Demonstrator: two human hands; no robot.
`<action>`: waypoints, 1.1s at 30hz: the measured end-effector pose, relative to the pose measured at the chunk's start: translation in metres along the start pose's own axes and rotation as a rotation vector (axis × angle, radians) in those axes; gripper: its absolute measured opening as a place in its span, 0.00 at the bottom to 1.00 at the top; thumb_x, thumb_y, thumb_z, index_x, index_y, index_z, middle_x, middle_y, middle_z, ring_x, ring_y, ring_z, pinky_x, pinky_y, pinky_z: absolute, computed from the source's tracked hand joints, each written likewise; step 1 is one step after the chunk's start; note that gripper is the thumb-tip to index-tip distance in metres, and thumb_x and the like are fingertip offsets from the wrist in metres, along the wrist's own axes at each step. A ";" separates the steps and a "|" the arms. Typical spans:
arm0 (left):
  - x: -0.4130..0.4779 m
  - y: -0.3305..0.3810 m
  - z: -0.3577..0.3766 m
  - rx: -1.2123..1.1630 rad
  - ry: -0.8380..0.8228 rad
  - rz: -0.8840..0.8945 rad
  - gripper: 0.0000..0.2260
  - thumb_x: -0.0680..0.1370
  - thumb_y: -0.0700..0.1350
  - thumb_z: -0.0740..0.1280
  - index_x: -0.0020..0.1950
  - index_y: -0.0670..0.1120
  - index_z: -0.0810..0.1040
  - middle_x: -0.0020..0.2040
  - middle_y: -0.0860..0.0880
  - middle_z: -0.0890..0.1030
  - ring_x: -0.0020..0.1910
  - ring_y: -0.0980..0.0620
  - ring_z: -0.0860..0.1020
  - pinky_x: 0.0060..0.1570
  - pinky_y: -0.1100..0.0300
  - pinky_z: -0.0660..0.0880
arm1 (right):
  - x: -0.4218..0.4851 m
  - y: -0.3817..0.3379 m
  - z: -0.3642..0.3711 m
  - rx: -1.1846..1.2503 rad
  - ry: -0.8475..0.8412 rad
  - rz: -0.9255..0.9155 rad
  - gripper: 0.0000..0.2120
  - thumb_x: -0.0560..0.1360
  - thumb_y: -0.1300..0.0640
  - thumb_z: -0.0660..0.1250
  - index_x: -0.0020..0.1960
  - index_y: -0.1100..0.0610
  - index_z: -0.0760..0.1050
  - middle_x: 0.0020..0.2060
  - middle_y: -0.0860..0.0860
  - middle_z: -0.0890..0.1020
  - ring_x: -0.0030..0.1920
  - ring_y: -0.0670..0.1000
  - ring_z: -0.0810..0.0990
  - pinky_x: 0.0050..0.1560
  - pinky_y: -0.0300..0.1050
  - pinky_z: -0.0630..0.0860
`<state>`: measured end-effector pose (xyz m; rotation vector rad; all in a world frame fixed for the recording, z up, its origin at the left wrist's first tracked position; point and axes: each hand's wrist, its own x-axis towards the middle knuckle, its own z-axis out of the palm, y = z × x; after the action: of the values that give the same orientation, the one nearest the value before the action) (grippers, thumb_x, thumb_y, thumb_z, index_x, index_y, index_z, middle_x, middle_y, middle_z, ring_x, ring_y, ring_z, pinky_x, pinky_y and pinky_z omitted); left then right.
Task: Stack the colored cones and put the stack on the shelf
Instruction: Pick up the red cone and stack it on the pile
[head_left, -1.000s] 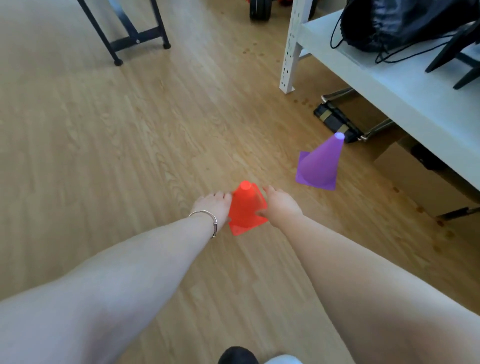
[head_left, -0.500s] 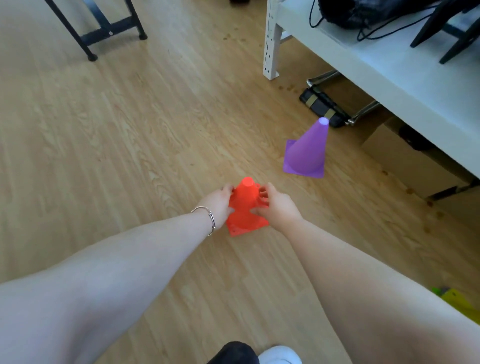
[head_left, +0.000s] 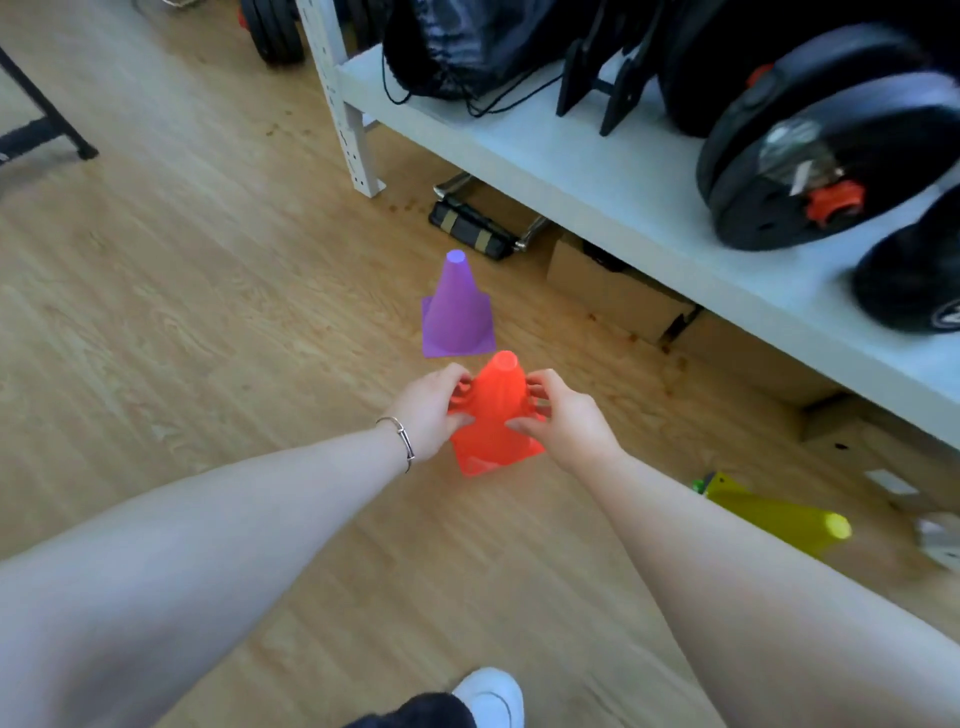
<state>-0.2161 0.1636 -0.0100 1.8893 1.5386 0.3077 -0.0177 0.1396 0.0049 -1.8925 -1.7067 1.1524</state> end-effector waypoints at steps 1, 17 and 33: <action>0.004 0.012 0.005 -0.002 -0.006 0.021 0.20 0.71 0.41 0.73 0.60 0.44 0.73 0.56 0.44 0.80 0.55 0.47 0.80 0.57 0.53 0.76 | -0.006 0.006 -0.013 -0.001 0.015 0.013 0.28 0.67 0.53 0.77 0.63 0.50 0.71 0.59 0.50 0.81 0.57 0.51 0.81 0.58 0.52 0.78; 0.030 0.228 0.056 0.079 -0.186 0.393 0.19 0.72 0.44 0.72 0.62 0.48 0.72 0.58 0.49 0.80 0.57 0.51 0.78 0.59 0.54 0.76 | -0.127 0.079 -0.185 0.022 0.362 0.175 0.29 0.67 0.48 0.77 0.65 0.48 0.71 0.59 0.48 0.82 0.57 0.48 0.81 0.58 0.47 0.78; 0.037 0.320 0.145 0.125 -0.419 0.593 0.24 0.71 0.43 0.72 0.65 0.53 0.71 0.62 0.51 0.79 0.54 0.52 0.81 0.59 0.53 0.76 | -0.199 0.159 -0.215 0.063 0.577 0.436 0.29 0.67 0.45 0.75 0.63 0.51 0.71 0.55 0.50 0.82 0.55 0.52 0.80 0.53 0.47 0.77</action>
<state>0.1244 0.1229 0.0740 2.3032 0.7199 0.0603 0.2589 -0.0269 0.0889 -2.3265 -0.9699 0.6667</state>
